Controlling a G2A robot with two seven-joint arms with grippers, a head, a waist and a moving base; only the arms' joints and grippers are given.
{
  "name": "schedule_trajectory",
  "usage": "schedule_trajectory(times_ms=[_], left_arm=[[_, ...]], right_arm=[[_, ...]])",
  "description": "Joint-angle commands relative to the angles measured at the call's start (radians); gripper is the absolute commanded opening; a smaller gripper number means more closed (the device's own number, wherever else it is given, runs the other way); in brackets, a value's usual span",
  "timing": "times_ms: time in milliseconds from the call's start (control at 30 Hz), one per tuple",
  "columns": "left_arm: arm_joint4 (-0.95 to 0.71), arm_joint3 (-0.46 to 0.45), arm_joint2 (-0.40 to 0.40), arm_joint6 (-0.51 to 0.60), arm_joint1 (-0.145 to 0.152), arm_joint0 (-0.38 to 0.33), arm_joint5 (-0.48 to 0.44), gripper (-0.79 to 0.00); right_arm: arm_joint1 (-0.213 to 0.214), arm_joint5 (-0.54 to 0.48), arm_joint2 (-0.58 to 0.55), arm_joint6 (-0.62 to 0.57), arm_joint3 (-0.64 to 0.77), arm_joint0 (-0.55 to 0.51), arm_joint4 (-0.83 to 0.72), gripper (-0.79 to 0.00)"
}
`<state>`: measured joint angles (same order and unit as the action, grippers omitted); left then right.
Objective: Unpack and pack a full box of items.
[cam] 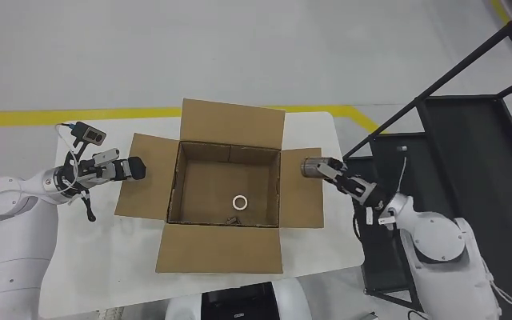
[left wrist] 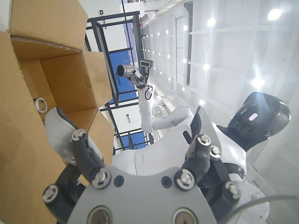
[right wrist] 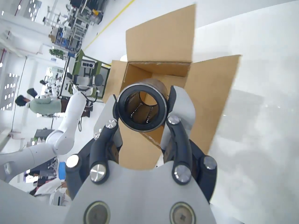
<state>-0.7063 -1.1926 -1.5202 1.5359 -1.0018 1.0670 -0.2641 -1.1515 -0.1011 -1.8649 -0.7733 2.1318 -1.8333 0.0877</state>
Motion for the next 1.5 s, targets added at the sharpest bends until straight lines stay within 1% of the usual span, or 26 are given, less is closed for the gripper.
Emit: schedule_trajectory(times_ms=[0,67,167,233,300,333,433,500,633,700,733,800,967,1067,1133,1233,1467], left_arm=[[0.000,0.000,0.000,0.000,0.000,0.000,0.000,0.000],[0.000,0.000,0.000,0.000,0.000,0.000,0.000,0.000],[0.000,0.000,0.000,0.000,0.000,0.000,0.000,0.000],[0.000,0.000,0.000,0.000,0.000,0.000,0.000,0.000],[0.000,0.000,0.000,0.000,0.000,0.000,0.000,0.000],[0.000,0.000,0.000,0.000,0.000,0.000,0.000,0.000],[0.000,0.000,0.000,0.000,0.000,0.000,0.000,0.000],[0.000,0.000,0.000,0.000,0.000,0.000,0.000,0.000],[0.000,0.000,0.000,0.000,0.000,0.000,0.000,0.000],[0.000,0.000,0.000,0.000,0.000,0.000,0.000,0.000],[0.000,0.000,0.000,0.000,0.000,0.000,0.000,0.000],[0.000,0.000,0.000,0.000,0.000,0.000,0.000,0.000],[0.000,0.000,0.000,0.000,0.000,0.000,0.000,0.000],[0.000,0.000,0.000,0.000,0.000,0.000,0.000,0.000],[0.000,0.000,0.000,0.000,0.000,0.000,0.000,0.000],[0.000,0.000,0.000,0.000,0.000,0.000,0.000,0.000],[0.000,0.000,0.000,0.000,0.000,0.000,0.000,0.000]], right_arm=[[-0.001,0.002,-0.043,0.032,-0.016,-0.033,-0.019,-0.785],[-0.003,0.031,-0.077,0.078,-0.029,-0.063,-0.009,-0.785],[-0.005,0.062,-0.092,0.119,-0.056,-0.082,-0.012,-0.785],[-0.004,0.069,-0.089,0.118,-0.091,-0.071,-0.013,-0.785],[-0.002,0.118,-0.082,0.134,-0.140,-0.047,0.028,-0.785],[-0.001,0.136,-0.068,0.136,-0.157,-0.031,0.048,-0.785],[0.001,0.237,-0.017,0.171,-0.207,0.015,0.154,-0.785],[0.000,0.279,0.020,0.183,-0.240,0.045,0.184,-0.785],[0.002,0.347,0.085,0.179,-0.304,0.100,0.261,-0.785],[0.001,0.361,0.101,0.177,-0.343,0.125,0.249,-0.785],[0.002,0.385,0.113,0.184,-0.357,0.135,0.283,-0.785],[0.001,0.413,0.140,0.181,-0.375,0.154,0.300,-0.785],[0.000,0.526,0.208,0.167,-0.434,0.207,0.395,-0.785],[-0.002,0.545,0.241,0.151,-0.477,0.240,0.402,-0.785],[-0.004,0.521,0.251,0.138,-0.509,0.261,0.365,-0.785],[-0.004,0.508,0.270,0.131,-0.557,0.291,0.372,-0.785],[-0.003,0.553,0.311,0.120,-0.579,0.331,0.438,-0.785]])
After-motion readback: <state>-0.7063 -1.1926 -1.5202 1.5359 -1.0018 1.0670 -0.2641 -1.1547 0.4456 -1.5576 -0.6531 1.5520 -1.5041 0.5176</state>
